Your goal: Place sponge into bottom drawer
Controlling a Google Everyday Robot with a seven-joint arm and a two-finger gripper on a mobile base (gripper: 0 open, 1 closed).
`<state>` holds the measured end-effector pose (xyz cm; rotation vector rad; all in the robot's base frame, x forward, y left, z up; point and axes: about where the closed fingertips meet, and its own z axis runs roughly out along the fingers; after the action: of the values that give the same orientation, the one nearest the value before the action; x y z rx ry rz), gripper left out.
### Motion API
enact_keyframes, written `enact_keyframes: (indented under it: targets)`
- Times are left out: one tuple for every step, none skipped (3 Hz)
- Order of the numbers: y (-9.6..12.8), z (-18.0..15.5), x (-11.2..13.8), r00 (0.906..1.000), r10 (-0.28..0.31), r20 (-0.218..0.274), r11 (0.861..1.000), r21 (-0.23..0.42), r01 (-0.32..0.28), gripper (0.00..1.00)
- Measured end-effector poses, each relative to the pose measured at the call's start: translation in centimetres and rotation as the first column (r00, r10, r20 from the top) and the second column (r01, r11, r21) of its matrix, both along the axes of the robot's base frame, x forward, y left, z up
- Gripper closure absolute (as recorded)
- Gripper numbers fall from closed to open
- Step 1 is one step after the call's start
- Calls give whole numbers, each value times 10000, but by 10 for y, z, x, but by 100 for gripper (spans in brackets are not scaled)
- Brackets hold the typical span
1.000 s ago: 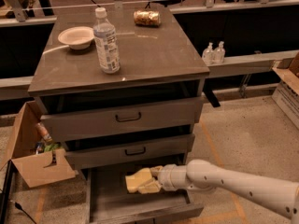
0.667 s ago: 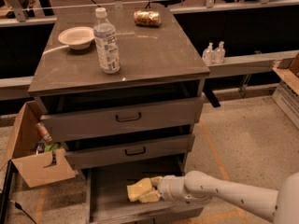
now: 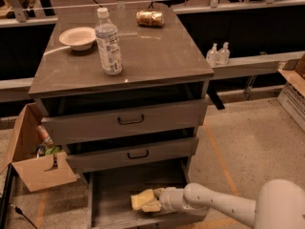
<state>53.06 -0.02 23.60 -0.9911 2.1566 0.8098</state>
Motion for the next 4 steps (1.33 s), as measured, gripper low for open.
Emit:
enact_keyframes:
  targets:
    - [2,-19,14,9997,-202,-114,9992,-344,198,100]
    - [5,-34,28,9994,-302,-196,9949,-964,281,100]
    - [15,-53,41,9988,-450,-200,9819,-1848,405,74]
    - [23,-64,46,9986,-500,-160,9728,-2273,451,53]
